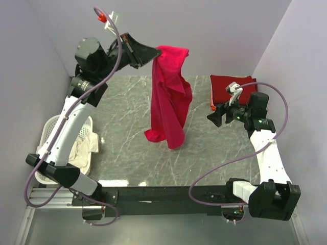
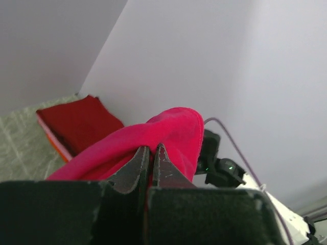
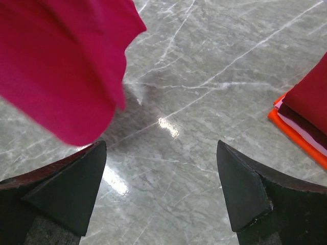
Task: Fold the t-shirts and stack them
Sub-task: Move the tshirt to the center of the board
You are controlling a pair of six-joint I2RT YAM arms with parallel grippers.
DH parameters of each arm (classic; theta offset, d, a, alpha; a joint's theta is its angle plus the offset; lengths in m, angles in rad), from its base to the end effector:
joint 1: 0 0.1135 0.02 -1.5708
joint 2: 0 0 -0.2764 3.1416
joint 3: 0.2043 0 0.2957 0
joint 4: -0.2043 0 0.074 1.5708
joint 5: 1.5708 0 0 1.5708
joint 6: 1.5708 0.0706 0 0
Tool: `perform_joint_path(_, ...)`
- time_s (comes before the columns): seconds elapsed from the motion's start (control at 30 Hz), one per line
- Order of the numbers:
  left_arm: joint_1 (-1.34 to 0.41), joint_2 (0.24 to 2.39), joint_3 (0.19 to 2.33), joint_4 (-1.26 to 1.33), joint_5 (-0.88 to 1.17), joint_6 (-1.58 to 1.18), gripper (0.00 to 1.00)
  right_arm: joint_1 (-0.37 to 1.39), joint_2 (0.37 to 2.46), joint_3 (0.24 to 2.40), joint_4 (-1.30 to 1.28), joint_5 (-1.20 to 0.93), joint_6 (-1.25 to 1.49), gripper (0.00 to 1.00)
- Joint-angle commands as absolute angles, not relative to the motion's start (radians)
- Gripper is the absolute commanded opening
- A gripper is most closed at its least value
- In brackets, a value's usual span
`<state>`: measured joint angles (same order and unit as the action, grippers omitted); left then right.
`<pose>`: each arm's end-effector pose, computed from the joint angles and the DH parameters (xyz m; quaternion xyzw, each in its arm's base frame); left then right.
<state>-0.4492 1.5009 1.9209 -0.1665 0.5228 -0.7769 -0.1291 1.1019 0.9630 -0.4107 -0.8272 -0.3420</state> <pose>0.3193 -0.1931 0.5960 0.1052 0.6167 -0.5689 0.5338 0.2983 0.0137 0.3158 -0.2802 0.7735 0.2365 0.5170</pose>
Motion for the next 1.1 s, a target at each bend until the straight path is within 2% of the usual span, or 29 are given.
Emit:
perform_joint_path(0.0, -0.456, 1.444, 1.824, -0.109, 0.447, -0.717, 0.0, -0.141, 1.1, 1.003, -0.414, -0.83, -0.365, 0.94)
perform_joint_path(0.1, -0.417, 1.367, 1.601, -0.095, 0.317, -0.693, 0.0, -0.143, 1.118, 1.005, -0.434, -0.862, -0.397, 0.94)
perform_joint_path(0.2, -0.298, 1.327, 1.311, -0.008, 0.267, -0.745, 0.01, -0.14, 1.172, 1.034, -0.526, -0.925, -0.486, 0.94)
perform_joint_path(0.23, -0.232, 1.33, 1.163, 0.029, 0.255, -0.753, 0.08, -0.132, 1.19, 1.06, -0.587, -0.955, -0.509, 0.94)
perform_joint_path(0.27, -0.201, 1.371, 1.107, 0.05, 0.253, -0.756, 0.2, -0.127, 1.206, 1.069, -0.609, -0.96, -0.528, 0.94)
perform_joint_path(0.3, -0.152, 1.403, 1.048, 0.031, 0.235, -0.755, 0.45, -0.118, 1.232, 1.077, -0.626, -0.959, -0.557, 0.94)
perform_joint_path(0.33, -0.134, 1.435, 1.039, 0.003, 0.233, -0.756, 0.51, -0.098, 1.241, 1.084, -0.643, -0.937, -0.566, 0.94)
perform_joint_path(0.43, -0.117, 1.462, 1.006, -0.032, 0.197, -0.727, 0.6, -0.055, 1.262, 1.075, -0.632, -0.89, -0.583, 0.94)
perform_joint_path(0.47, -0.12, 1.432, 1.0, -0.028, 0.189, -0.715, 0.73, -0.045, 1.267, 1.072, -0.627, -0.875, -0.584, 0.94)
perform_joint_path(0.5, -0.123, 1.416, 1.014, -0.067, 0.173, -0.686, 0.9, -0.031, 1.284, 1.071, -0.623, -0.856, -0.589, 0.94)
perform_joint_path(0.6, -0.13, 1.367, 1.043, -0.126, 0.158, -0.609, 0.91, 0.046, 1.327, 1.068, -0.608, -0.795, -0.609, 0.94)
perform_joint_path(0.77, -0.172, 1.367, 1.061, -0.215, 0.302, -0.436, 0.83, 0.188, 1.48, 1.17, -0.626, -0.732, -0.672, 0.94)
perform_joint_path(0.87, -0.207, 1.446, 1.127, -0.297, 0.316, -0.358, 0.82, 0.206, 1.634, 1.346, -0.658, -0.736, -0.693, 0.94)
perform_joint_path(0.93, -0.224, 1.5, 1.212, -0.346, 0.333, -0.304, 0.79, 0.215, 1.737, 1.542, -0.738, -0.761, -0.709, 0.91)
perform_joint_path(1.07, -0.282, 1.623, 1.321, -0.426, 0.351, -0.014, 0.81, 0.259, 2.059, 1.906, -0.915, -0.732, -0.695, 0.81)
